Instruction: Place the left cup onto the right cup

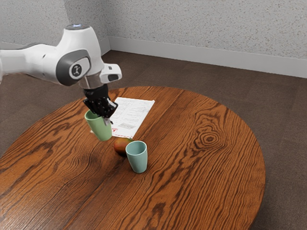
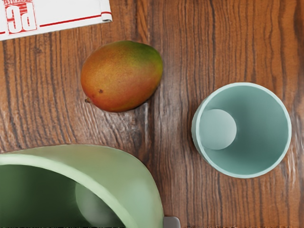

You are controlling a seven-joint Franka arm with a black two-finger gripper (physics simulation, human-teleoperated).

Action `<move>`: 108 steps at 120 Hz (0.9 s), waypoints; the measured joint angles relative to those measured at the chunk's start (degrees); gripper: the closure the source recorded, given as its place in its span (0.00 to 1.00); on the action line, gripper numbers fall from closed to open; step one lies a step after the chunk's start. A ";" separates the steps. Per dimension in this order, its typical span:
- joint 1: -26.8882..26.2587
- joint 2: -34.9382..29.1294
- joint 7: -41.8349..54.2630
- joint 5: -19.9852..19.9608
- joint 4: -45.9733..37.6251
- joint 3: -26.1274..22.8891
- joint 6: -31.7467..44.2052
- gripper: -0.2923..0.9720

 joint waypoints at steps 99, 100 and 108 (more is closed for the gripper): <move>-4.21 10.40 -0.35 0.65 10.13 -5.60 -3.09 0.85; -4.21 10.45 -0.35 0.72 10.15 -5.60 -3.04 0.85; -4.20 11.34 -0.37 1.21 10.29 -5.55 -2.55 0.85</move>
